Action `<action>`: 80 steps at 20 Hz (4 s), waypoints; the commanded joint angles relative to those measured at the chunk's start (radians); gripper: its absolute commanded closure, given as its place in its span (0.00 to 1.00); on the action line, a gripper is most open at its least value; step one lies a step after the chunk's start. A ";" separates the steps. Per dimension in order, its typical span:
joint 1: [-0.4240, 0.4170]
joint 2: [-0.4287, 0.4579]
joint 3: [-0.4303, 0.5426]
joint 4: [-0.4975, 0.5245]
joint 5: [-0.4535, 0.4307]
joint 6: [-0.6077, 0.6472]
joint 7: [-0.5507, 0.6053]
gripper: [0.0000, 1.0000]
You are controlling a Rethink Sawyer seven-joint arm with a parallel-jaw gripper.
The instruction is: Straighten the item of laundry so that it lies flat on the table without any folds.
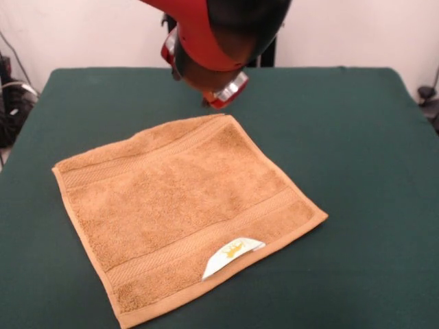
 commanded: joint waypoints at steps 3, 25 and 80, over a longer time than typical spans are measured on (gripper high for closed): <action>0.018 0.007 0.090 0.119 0.088 -0.191 0.296 0.00; 0.025 0.064 0.110 0.122 0.157 -0.156 0.235 0.00; -0.029 0.232 0.088 0.153 0.004 -0.252 0.138 0.00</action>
